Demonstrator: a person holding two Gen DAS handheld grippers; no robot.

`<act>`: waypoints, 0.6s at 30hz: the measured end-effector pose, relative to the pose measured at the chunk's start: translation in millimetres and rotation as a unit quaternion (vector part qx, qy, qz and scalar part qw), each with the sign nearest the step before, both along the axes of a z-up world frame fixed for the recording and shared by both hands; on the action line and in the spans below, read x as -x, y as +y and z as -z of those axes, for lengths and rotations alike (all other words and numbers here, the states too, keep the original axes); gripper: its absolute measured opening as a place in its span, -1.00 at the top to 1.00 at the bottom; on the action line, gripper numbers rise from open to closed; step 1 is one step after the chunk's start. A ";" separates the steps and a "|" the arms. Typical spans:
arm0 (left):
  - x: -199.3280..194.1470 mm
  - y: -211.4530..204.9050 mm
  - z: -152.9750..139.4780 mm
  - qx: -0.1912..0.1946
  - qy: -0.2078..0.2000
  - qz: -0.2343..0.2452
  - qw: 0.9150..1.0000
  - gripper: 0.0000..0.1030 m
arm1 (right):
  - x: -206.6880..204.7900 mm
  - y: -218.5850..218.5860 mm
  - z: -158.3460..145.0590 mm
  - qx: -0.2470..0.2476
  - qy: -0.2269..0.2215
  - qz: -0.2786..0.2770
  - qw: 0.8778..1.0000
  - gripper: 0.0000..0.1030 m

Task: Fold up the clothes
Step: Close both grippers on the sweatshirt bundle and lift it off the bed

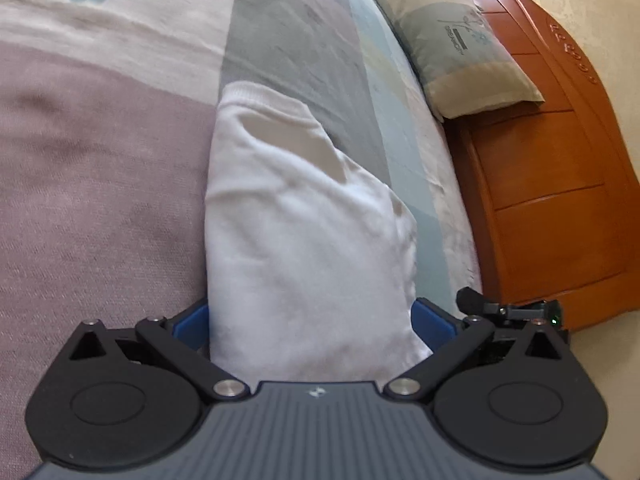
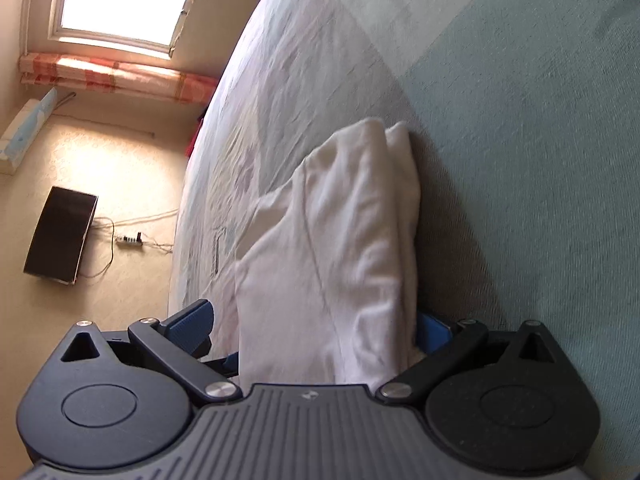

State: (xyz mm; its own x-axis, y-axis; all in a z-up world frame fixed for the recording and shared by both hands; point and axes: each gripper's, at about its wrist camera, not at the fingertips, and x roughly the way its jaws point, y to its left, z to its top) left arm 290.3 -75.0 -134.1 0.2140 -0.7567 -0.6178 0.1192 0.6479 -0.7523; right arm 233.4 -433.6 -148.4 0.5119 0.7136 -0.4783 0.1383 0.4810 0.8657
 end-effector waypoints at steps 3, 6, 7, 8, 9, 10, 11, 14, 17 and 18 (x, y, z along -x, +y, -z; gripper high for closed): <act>-12.4 -5.6 4.0 0.012 0.007 0.000 1.000 -0.95 | -9.2 1.5 1.0 -0.004 0.007 -0.009 1.000 -1.00; -23.2 -9.1 8.8 0.032 0.022 -0.003 0.999 -0.96 | -17.7 2.0 2.6 -0.011 0.013 -0.014 1.000 -1.00; -22.8 -7.9 9.4 0.038 0.026 -0.002 0.999 -0.96 | -18.1 1.8 2.6 -0.014 0.014 -0.015 1.000 -1.00; -22.4 -6.6 10.0 0.043 0.031 0.000 0.999 -0.96 | -16.3 1.8 2.0 -0.016 0.015 -0.019 1.000 -1.00; -20.5 -4.6 10.8 0.050 0.035 0.003 0.998 -0.95 | -13.2 1.9 1.0 -0.017 0.015 -0.025 0.999 -1.00; -17.0 -1.7 12.0 0.057 0.039 0.007 0.998 -0.95 | -10.7 1.5 0.8 -0.020 0.014 -0.031 0.999 -1.00; -14.2 0.9 13.2 0.063 0.039 0.012 0.997 -0.96 | -8.5 0.8 1.0 -0.022 0.011 -0.036 0.999 -1.00; -14.9 2.8 17.2 0.071 0.039 0.021 0.996 -0.95 | -1.8 -1.3 1.6 -0.030 0.004 -0.053 0.998 -1.00; -28.2 -12.8 16.7 0.063 0.045 0.021 0.997 -0.96 | -13.0 0.2 3.2 -0.040 0.013 -0.046 0.998 -1.00; -31.8 -18.0 17.3 0.061 0.047 0.021 0.997 -0.96 | -16.7 0.6 3.9 -0.042 0.014 -0.044 0.998 -1.00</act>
State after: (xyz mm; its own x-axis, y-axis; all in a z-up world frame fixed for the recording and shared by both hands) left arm 322.1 -93.0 -151.4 0.1267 -0.8341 -0.5369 0.0701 0.5474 -0.8339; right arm 250.2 -432.9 -152.3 0.4333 0.7934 -0.4275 0.1237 0.4175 0.9002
